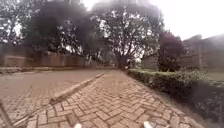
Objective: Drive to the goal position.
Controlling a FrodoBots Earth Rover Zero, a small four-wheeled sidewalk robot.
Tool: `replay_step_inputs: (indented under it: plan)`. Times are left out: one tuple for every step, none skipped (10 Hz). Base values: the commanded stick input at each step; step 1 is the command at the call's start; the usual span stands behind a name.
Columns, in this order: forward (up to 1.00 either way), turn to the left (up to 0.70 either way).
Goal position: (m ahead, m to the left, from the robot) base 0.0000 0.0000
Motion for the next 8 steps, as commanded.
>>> replay_step_inputs:
  plan:
    - [0.5, 0.0]
    - [0.5, 0.0]
    - [0.5, 0.0]
    - [0.5, 0.05]
    - [0.5, 0.17]
    - [0.49, 0.28]
    - [0.4, 0.22]
    - [0.3, 0.17]
